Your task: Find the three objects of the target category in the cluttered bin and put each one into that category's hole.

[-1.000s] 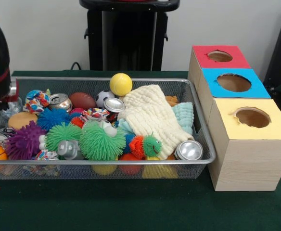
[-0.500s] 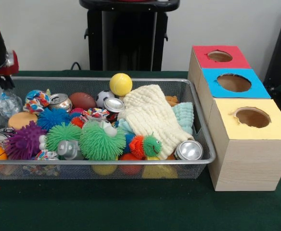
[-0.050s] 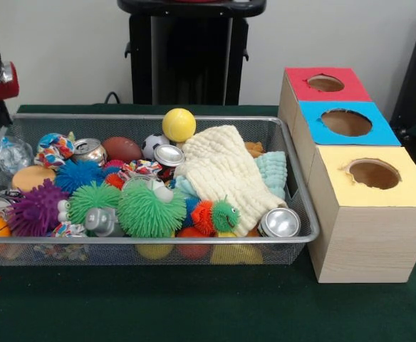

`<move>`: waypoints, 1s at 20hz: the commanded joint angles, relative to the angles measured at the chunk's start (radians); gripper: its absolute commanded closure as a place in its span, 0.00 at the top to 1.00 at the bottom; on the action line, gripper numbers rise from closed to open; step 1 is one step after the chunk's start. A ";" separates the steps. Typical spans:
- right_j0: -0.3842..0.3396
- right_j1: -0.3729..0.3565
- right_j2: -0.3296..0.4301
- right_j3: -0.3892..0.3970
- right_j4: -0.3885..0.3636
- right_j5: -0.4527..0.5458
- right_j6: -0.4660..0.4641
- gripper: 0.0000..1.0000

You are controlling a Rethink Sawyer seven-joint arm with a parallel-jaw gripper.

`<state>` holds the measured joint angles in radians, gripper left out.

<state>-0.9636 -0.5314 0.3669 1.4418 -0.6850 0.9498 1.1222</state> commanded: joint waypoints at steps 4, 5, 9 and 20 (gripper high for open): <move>0.164 0.082 -0.014 -0.011 -0.254 -0.319 0.010 0.00; 0.177 0.095 -0.024 -0.023 -0.263 -0.336 0.028 0.00; 0.203 0.161 -0.041 -0.074 -0.257 -0.384 0.054 0.00; 0.216 0.216 -0.057 -0.102 -0.219 -0.383 0.055 0.00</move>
<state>-0.7608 -0.3914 0.3362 1.3895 -0.8786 0.5920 1.1222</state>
